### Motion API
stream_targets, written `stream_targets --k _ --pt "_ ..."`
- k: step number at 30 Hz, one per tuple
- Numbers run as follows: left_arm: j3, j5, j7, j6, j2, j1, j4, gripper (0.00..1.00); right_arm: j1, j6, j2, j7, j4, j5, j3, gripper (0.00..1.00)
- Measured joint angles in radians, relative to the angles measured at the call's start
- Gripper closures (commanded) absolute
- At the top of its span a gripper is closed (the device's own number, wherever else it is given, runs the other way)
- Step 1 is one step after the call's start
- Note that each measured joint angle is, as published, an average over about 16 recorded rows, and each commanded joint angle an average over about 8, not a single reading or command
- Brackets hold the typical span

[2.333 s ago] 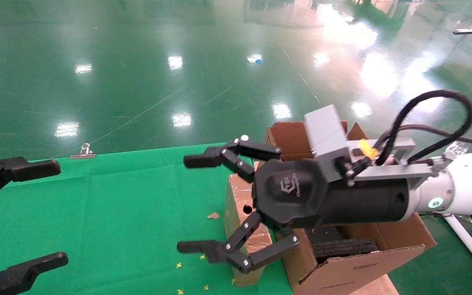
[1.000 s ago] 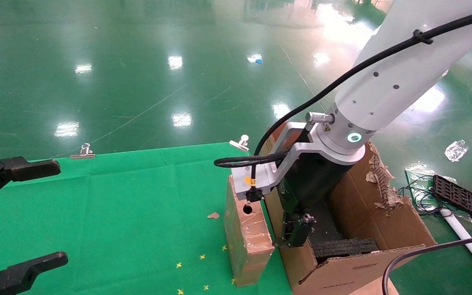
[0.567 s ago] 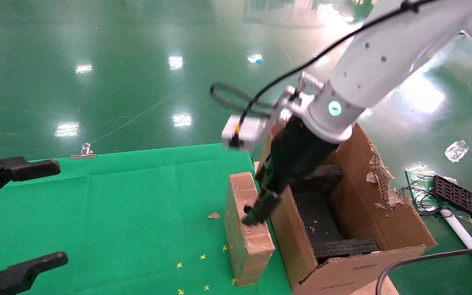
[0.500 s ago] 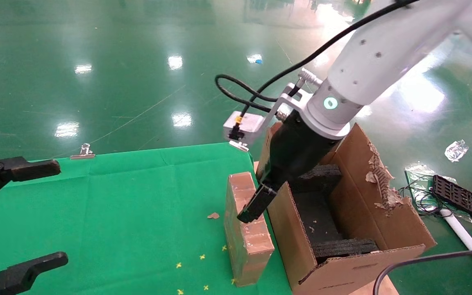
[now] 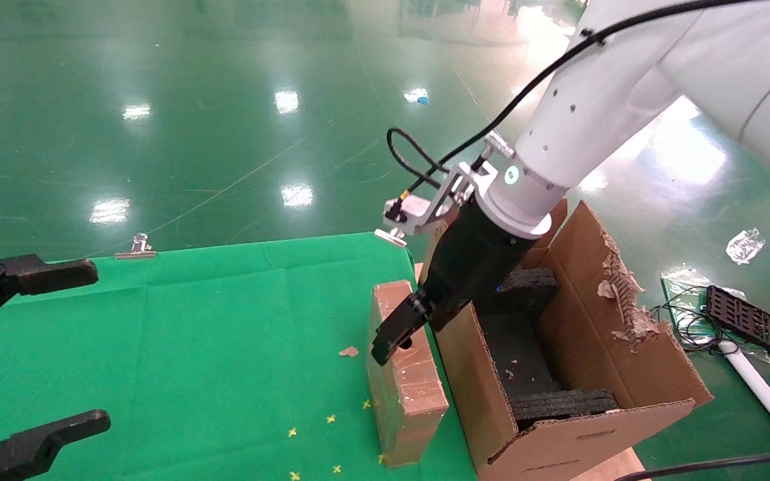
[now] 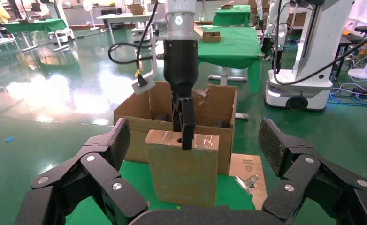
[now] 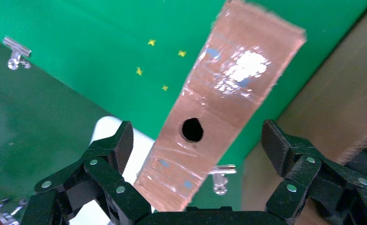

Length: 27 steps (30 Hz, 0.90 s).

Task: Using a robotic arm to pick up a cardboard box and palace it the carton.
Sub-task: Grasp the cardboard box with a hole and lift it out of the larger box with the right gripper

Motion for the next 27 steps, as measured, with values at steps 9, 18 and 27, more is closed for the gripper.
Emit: stream_targets --k 9,18,27 --pt "0.001 0.0 0.0 0.0 0.0 0.0 0.0 0.13 -0.035 -0.002 -0.029 -0.019 -0.059 0.026 -0.032 0.7" --pt "0.001 -0.001 0.001 -0.001 -0.001 0.0 0.0 0.97 -0.035 0.001 -0.035 -0.019 -0.04 0.025 -0.074 1.0" --pt "0.002 -0.001 0.001 -0.001 -0.001 0.0 0.0 1.0 -0.034 0.016 -0.021 -0.014 0.001 0.019 -0.104 1.0"
